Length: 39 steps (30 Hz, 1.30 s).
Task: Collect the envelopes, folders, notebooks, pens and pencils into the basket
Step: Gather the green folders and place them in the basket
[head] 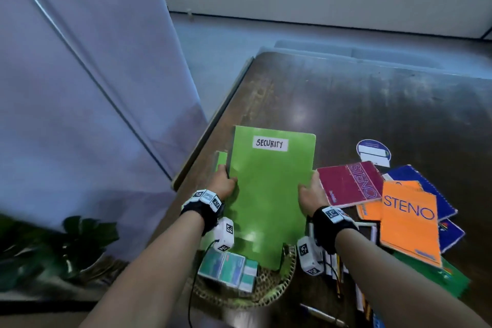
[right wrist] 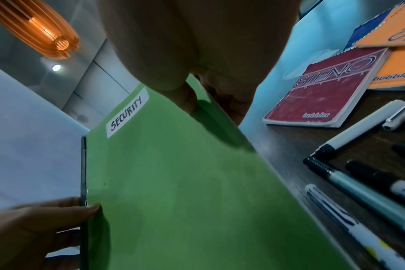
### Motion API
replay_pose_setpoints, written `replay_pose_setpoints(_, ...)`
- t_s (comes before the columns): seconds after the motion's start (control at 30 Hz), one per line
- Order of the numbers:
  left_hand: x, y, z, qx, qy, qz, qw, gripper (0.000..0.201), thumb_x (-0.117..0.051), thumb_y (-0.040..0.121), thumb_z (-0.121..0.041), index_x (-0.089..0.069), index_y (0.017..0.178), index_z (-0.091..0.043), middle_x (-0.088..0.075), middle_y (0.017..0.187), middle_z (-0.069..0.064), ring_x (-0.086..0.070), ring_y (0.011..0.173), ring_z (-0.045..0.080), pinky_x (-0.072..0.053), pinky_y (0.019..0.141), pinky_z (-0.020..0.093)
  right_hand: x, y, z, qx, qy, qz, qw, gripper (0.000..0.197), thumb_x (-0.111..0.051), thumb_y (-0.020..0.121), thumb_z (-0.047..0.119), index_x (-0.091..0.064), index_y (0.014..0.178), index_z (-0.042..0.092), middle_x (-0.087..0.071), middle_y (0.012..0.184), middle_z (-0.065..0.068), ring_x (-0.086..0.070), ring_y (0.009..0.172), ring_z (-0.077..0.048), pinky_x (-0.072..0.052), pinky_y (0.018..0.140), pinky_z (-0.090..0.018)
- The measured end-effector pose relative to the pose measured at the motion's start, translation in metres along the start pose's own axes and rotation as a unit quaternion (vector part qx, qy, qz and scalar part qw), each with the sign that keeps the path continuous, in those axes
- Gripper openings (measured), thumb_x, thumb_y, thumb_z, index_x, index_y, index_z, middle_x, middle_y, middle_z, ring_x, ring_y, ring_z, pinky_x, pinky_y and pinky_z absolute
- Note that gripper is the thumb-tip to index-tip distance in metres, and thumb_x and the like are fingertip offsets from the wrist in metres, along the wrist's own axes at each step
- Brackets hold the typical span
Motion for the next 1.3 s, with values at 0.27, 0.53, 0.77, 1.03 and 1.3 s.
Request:
replay_pose_setpoints(0.27, 0.021, 0.002, 0.069, 0.021, 0.123, -0.038, 0.991, 0.036, -0.069, 0.084, -0.029, -0.062, 0.112, -0.007, -0.064, 0.114, 0.017, -0.063, 0.103, 0.036, -0.051, 0.091, 0.041, -0.058, -0.009, -0.014, -0.024, -0.090, 0.082, 0.992, 0.030, -0.061, 0.094, 0.013, -0.061, 0.123, 0.017, -0.068, 0.117, -0.005, -0.063, 0.093, -0.019, -0.050, 0.081, -0.027)
replay_pose_setpoints(0.53, 0.007, 0.003, 0.091, 0.071, 0.102, -0.033, 0.992, 0.048, -0.074, 0.080, -0.023, -0.046, 0.116, -0.007, -0.061, 0.121, 0.018, -0.061, 0.109, 0.036, -0.050, 0.092, 0.042, -0.065, -0.012, -0.028, -0.046, -0.205, 0.048, 0.977, 0.038, -0.070, 0.089, 0.022, -0.053, 0.122, 0.012, -0.057, 0.123, -0.009, -0.059, 0.100, -0.024, -0.050, 0.087, -0.032)
replay_pose_setpoints(0.77, -0.006, 0.012, 0.090, 0.089, 0.061, 0.014, 0.994, 0.061, -0.076, 0.083, -0.036, -0.052, 0.128, -0.002, -0.059, 0.131, 0.019, -0.059, 0.118, 0.033, -0.047, 0.098, 0.036, -0.072, -0.010, -0.032, -0.092, -0.163, 0.055, 0.981, 0.057, -0.068, 0.091, 0.020, -0.036, 0.136, 0.007, -0.054, 0.134, -0.018, -0.057, 0.119, -0.034, -0.049, 0.098, -0.039)
replay_pose_setpoints(1.03, -0.012, 0.006, 0.088, 0.100, 0.081, 0.022, 0.991, 0.065, -0.077, 0.084, -0.026, -0.043, 0.133, 0.000, -0.059, 0.131, 0.020, -0.060, 0.117, 0.034, -0.048, 0.101, 0.041, -0.078, -0.005, -0.031, -0.108, -0.161, 0.084, 0.977, 0.054, -0.062, 0.095, 0.014, -0.031, 0.138, 0.005, -0.052, 0.138, -0.019, -0.054, 0.124, -0.033, -0.047, 0.100, -0.038)
replay_pose_setpoints(1.3, -0.012, 0.001, 0.079, 0.111, 0.102, 0.009, 0.989, 0.057, -0.074, 0.085, -0.013, -0.043, 0.130, 0.003, -0.059, 0.129, 0.022, -0.060, 0.117, 0.035, -0.049, 0.098, 0.039, -0.077, -0.004, -0.036, -0.105, -0.146, 0.099, 0.979, 0.048, -0.062, 0.094, 0.014, -0.035, 0.133, 0.007, -0.058, 0.129, -0.017, -0.059, 0.115, -0.031, -0.051, 0.094, -0.038)
Point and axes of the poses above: each hand's wrist, its own y-axis towards the middle knuckle, its own x-axis out of the back of the hand, z = x × y, the point moved 9 cm from there along y, towards the middle knuckle
